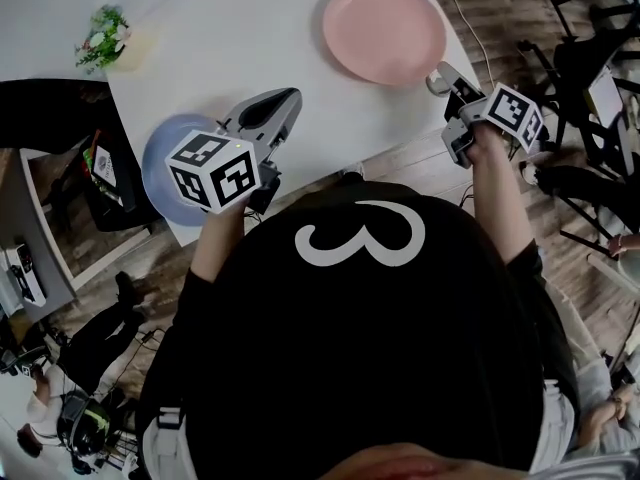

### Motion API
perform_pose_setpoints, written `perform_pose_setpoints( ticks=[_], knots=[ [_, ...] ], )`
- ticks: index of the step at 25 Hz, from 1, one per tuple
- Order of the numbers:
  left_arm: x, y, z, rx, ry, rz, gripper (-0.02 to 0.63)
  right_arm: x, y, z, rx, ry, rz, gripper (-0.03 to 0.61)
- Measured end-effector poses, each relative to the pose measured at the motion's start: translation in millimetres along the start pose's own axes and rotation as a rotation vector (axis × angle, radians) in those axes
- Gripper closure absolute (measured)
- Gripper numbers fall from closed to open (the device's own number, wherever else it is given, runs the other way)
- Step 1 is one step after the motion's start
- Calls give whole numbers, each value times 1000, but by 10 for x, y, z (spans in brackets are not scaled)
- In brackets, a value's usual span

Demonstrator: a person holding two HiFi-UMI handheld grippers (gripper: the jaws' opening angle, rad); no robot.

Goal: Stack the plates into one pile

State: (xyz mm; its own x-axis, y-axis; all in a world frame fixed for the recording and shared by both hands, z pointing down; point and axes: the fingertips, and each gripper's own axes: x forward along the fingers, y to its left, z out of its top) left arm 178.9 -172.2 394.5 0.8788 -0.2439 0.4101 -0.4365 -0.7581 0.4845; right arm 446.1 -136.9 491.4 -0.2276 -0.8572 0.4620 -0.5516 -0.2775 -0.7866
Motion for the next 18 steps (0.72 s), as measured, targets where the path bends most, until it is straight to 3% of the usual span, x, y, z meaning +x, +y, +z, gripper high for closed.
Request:
perform_pose_setpoints(
  ticks=[18],
  knots=[
    [257, 181, -82, -55, -9, 4, 597, 346, -390, 16, -11, 72, -109, 459]
  ],
)
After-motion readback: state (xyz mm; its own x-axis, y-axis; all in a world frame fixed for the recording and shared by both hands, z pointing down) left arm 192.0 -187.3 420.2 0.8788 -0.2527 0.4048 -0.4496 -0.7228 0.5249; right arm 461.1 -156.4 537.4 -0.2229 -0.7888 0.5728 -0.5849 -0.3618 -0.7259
